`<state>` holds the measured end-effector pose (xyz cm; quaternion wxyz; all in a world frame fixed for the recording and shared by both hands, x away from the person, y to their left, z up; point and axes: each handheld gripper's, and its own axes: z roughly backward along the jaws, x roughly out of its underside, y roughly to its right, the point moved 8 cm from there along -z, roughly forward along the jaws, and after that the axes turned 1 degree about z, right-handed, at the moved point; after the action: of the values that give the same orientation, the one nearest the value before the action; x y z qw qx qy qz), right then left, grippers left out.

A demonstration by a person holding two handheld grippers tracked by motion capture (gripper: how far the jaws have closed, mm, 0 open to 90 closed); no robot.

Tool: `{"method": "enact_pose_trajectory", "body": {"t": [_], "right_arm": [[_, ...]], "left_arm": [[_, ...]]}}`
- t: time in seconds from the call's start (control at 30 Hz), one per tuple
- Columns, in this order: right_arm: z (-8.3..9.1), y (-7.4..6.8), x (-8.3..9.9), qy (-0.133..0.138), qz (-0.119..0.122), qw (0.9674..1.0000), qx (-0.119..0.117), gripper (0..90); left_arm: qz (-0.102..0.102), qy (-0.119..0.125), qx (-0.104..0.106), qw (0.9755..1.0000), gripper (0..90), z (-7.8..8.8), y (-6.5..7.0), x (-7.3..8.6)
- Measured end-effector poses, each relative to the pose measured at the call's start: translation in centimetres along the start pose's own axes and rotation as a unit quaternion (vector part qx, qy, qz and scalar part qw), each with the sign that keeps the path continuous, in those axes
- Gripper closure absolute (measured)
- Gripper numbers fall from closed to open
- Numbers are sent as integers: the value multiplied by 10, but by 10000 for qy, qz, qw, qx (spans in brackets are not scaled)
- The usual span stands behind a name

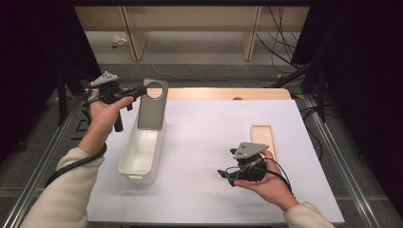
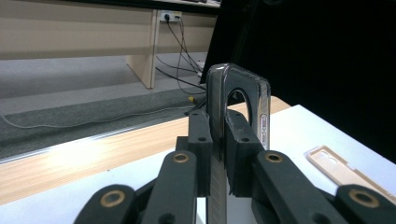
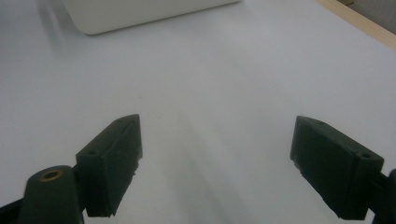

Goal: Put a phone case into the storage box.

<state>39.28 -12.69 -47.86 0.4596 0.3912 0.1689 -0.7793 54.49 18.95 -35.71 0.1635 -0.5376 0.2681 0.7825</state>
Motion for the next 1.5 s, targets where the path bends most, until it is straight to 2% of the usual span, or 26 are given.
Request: {"method": "enact_pose_trajectory", "body": {"t": [1.5], "right_arm": [[0,0,0,-8,-2,10000,-9,176]], "left_arm": [[-104,-150,-147,9997,818,-12,-28,6]]}}
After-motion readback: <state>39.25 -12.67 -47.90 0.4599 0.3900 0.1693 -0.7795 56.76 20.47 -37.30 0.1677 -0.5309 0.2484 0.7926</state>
